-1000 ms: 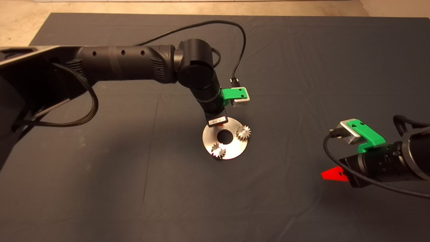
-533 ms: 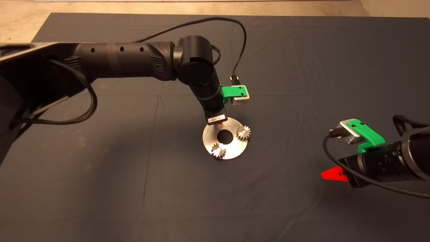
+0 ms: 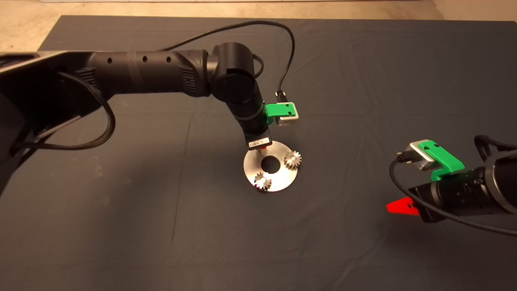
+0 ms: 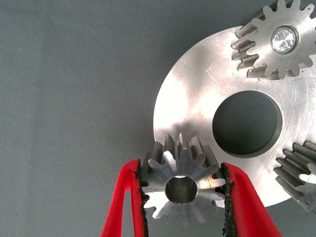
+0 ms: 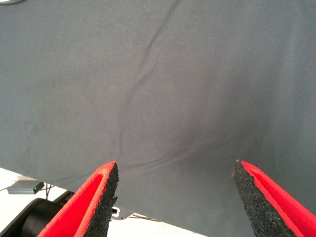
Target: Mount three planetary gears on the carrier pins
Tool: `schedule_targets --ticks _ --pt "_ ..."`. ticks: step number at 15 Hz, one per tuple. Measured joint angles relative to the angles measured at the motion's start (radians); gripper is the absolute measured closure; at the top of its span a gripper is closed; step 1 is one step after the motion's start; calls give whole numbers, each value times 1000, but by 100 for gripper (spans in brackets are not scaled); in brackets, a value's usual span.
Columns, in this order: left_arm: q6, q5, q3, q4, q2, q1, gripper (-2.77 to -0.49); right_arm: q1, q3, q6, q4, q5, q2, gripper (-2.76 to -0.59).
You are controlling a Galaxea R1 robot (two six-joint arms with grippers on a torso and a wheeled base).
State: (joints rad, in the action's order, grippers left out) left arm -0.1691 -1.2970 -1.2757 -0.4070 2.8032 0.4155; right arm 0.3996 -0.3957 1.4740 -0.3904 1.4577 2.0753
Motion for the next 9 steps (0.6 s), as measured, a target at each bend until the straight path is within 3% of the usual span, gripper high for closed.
schedule_targets --ticks 9 --pt "11 7 0 0 -19 -2 -60 11 0 0 9 0 0 -173"
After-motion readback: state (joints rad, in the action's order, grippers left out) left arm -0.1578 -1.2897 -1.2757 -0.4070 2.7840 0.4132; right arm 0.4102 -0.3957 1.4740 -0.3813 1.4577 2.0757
